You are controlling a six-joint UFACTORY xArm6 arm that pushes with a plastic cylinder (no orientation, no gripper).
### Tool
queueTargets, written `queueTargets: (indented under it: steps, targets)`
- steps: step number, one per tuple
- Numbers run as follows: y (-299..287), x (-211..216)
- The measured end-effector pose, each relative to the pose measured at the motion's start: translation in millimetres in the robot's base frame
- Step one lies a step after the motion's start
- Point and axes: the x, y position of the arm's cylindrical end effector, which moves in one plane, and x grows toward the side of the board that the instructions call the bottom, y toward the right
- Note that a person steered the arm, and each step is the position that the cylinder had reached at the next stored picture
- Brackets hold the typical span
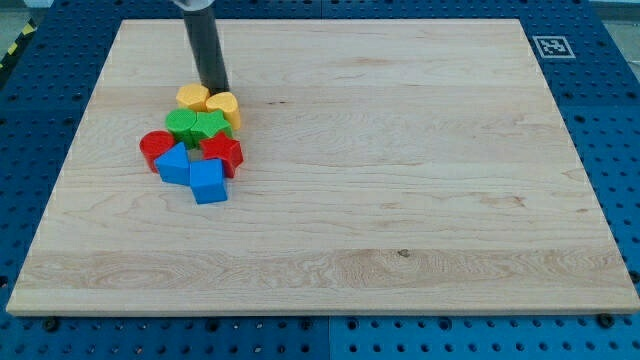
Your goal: Push the green blocks towards the left center of the board
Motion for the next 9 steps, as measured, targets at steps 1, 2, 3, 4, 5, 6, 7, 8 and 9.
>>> queueTargets:
  steps: [1,2,3,4,5,6,7,8,9]
  targets:
    - [-10.6,4.9]
    - [-4.4,-0.2]
    - [41.2,-5.7]
    - [111.5,4.3]
    - [121.6,8.2]
    - [121.6,8.2]
    - [127.3,30.2]
    - [125.1,54.7]
    - [101.6,53.5]
